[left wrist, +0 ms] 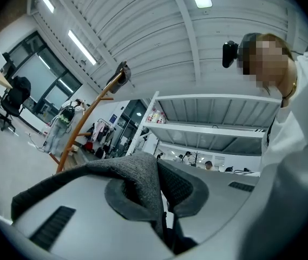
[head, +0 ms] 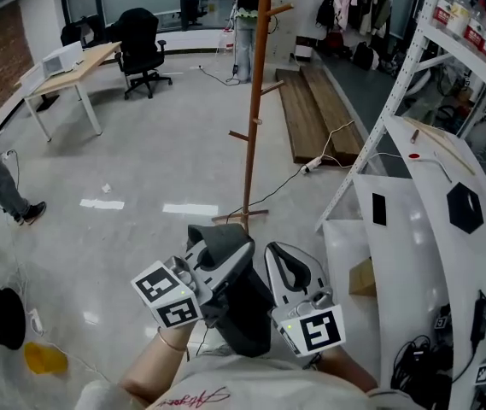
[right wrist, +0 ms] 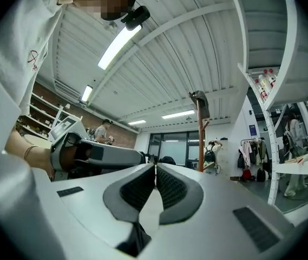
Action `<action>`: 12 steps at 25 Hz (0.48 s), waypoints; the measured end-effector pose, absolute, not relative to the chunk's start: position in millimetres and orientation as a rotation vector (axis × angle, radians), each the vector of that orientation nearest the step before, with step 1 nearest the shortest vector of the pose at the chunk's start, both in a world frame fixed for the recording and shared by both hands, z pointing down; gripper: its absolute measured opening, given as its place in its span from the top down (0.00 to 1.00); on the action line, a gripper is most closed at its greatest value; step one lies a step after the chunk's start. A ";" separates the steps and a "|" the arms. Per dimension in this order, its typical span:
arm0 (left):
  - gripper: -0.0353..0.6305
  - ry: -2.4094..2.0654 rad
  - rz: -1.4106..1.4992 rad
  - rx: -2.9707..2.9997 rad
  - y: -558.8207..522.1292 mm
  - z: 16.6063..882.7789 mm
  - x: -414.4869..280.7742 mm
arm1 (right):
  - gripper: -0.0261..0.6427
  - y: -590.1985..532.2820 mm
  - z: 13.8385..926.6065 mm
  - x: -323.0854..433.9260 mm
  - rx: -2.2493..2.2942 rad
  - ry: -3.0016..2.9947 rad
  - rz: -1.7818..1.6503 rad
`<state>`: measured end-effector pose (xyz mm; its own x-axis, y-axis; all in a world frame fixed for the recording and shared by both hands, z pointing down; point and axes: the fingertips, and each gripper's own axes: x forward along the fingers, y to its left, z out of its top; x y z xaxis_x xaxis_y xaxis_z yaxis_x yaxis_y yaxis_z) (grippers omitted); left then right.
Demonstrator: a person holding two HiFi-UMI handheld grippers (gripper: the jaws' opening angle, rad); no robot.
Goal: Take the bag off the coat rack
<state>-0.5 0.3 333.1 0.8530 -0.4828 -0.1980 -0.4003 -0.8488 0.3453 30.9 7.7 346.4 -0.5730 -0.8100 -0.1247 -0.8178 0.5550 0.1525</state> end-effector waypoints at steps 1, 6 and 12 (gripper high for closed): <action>0.89 -0.665 -0.399 2.733 3.4 333.9 -0.9 | 0.93 9.6 346.5 30.5 -1.435 2.734 0.294; 0.89 -0.643 -0.376 2.736 13.7 336.8 -3.1 | 0.93 16.1 349.5 21.9 -1.433 2.737 0.265; 0.89 -0.656 -0.358 2.730 16.7 340.8 -9.5 | 0.93 19.8 354.3 8.5 -1.402 2.759 0.243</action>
